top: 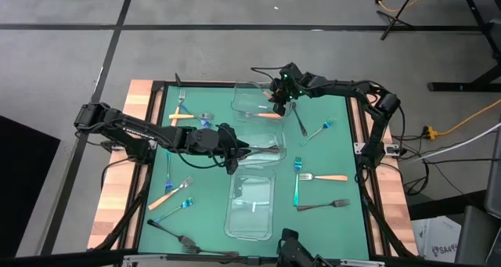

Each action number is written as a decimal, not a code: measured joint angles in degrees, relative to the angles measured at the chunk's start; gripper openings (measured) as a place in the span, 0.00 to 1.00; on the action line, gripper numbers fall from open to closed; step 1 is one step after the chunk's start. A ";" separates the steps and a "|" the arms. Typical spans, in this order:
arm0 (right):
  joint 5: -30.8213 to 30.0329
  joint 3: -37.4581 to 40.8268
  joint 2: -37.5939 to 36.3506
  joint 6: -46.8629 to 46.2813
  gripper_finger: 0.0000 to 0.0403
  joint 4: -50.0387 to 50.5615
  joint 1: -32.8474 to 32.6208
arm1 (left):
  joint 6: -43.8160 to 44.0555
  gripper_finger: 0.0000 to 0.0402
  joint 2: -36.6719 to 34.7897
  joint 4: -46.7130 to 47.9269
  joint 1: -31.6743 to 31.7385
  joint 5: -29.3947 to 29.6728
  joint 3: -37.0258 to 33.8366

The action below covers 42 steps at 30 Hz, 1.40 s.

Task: Sort silverware by color (type)
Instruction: Put the yellow fork into the top transparent bin, then put the blue fork into the bottom transparent bin

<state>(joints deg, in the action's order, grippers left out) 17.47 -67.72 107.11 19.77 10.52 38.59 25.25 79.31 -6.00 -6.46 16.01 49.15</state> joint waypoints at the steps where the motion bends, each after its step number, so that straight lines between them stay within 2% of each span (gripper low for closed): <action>1: 0.00 0.00 0.00 0.00 0.09 0.00 0.00 | 0.00 0.27 0.00 0.00 0.00 -0.02 0.00; 7: -0.02 0.00 0.00 0.02 0.11 0.00 0.00 | 0.00 0.27 -0.02 0.00 0.01 0.00 0.00; 14: -0.05 -0.03 -0.02 0.10 0.27 -0.20 0.00 | -0.01 0.27 -0.01 0.00 0.01 -0.01 0.00; 18: -0.06 -0.04 -0.02 0.13 0.32 -0.20 0.02 | 0.00 0.27 0.00 0.00 0.02 -0.02 0.00; 29: -0.06 -0.04 -0.02 0.06 0.33 -0.37 0.02 | -0.04 0.27 -0.02 0.02 0.02 -0.02 0.00; 35: -0.01 -0.06 -0.02 0.05 0.33 -0.59 0.02 | -3.21 0.27 -0.35 -0.03 0.07 -0.02 0.00; 38: 0.21 -1.78 -0.01 -0.20 0.33 2.16 0.01 | -4.71 0.27 -1.06 0.58 0.46 -0.19 0.00; 42: 0.24 -7.83 0.00 -0.16 0.33 9.54 0.00 | -6.47 0.27 -3.13 1.90 1.81 -0.34 0.03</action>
<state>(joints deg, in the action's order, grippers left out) 17.71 -75.55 107.11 19.62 20.06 38.59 18.78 76.18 -4.10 -4.65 15.67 49.17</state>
